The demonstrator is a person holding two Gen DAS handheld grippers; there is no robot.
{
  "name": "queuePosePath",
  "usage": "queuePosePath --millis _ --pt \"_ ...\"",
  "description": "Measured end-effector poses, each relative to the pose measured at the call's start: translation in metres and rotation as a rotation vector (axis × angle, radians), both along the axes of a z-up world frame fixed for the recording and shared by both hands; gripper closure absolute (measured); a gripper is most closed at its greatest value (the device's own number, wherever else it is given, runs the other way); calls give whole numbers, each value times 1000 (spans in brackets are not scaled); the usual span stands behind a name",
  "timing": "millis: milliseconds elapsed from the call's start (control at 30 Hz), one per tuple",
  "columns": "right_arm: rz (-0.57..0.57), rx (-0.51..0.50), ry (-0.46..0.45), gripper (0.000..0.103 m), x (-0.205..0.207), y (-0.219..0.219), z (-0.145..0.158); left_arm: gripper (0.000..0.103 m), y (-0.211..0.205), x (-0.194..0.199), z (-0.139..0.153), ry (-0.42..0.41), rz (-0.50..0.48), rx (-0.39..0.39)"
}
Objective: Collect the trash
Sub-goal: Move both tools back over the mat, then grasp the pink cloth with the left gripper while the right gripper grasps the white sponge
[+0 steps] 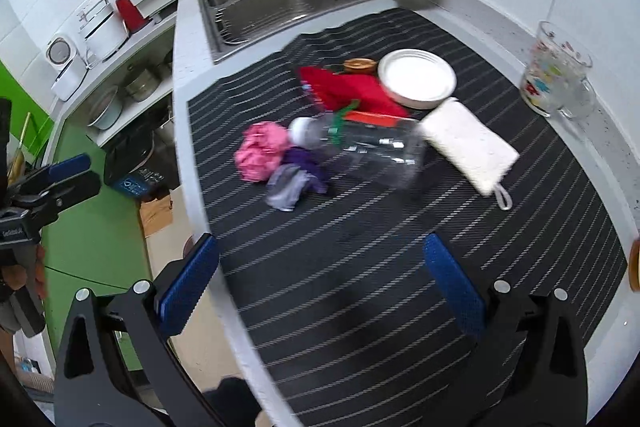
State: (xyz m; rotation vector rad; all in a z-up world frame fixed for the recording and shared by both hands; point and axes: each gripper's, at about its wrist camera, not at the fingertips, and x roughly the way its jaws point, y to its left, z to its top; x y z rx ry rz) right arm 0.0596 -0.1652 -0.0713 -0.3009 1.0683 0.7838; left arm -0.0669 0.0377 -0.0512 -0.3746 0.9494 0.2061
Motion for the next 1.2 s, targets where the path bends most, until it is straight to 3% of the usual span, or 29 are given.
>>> queuePosePath --millis 333,600,667,833,967,1067,1200 --pt "-72 4 33 3 36 -29 -9 6 -19 93 -35 76 -107 -65" --pt "-122 -9 63 3 51 -33 -22 7 -10 123 -67 139 -129 -98" --pt "-124 -15 70 3 54 -31 -26 23 -5 126 -74 152 -124 -118" --pt "-129 -14 79 3 60 -26 -29 52 -3 133 -82 166 -136 -155" --pt "-123 -16 81 3 61 -21 -30 54 -4 137 -87 170 -152 -179" --pt "-122 -15 78 3 64 -18 -30 72 -8 137 -88 169 -166 -180" --pt "-122 -13 73 3 65 -17 -28 75 -6 136 -83 159 -170 -180"
